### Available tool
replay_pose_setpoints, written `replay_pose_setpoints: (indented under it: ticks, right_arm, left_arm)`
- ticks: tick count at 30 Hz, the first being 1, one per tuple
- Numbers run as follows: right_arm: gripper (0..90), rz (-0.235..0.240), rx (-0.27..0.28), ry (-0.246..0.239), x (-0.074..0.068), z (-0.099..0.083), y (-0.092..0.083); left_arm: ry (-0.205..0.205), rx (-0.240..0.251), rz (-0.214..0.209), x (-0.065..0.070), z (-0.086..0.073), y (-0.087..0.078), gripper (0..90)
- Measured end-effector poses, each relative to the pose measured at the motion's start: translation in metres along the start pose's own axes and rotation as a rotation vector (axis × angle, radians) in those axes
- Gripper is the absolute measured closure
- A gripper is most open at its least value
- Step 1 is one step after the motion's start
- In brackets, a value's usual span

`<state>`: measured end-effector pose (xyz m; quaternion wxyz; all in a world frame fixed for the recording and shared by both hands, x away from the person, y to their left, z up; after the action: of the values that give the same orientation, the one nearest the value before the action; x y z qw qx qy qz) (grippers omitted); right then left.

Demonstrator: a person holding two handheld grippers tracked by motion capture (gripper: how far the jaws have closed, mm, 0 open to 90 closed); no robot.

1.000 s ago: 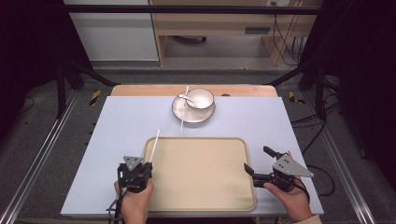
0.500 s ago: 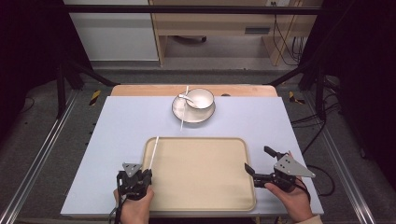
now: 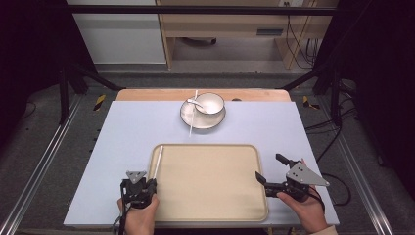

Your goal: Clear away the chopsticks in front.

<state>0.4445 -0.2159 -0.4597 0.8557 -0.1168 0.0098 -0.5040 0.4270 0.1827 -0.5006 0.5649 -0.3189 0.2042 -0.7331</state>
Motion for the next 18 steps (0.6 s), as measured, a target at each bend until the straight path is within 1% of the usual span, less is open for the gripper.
replay_pose_setpoints:
  ticks: [5,9,11,18]
  right_arm:
    - [7.1,0.0,-0.003,0.003,-0.0001,-0.0001,-0.0001]
    - [7.1,0.002,-0.003,0.002,-0.0004,-0.0002,0.0]
    - [7.1,0.003,-0.005,0.002,-0.0007,-0.0003,0.0002]
    - [7.1,0.003,-0.006,0.004,-0.0007,-0.0005,0.0002]
  left_arm:
    - [-0.001,-0.003,-0.002,0.0002,0.0001,0.0019,84.5]
    - [-0.007,0.005,0.006,-0.0005,-0.0001,0.0031,84.5]
    - [-0.01,-0.002,0.004,-0.0002,-0.001,0.0046,84.4]
    - [-0.015,0.002,-0.002,-0.0009,-0.0012,0.0054,84.2]
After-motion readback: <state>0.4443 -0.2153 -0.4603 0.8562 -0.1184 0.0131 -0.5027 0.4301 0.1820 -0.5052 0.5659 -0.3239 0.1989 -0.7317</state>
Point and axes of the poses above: each handheld gripper's, and its own axes: y roughly forward along the jaws, z roughly out of its top, x roughly to its right, the point moved 5 cm from there along y, roughly forward along the jaws, and after that the axes turned 8 degrees about -z, right-handed, at the moved point
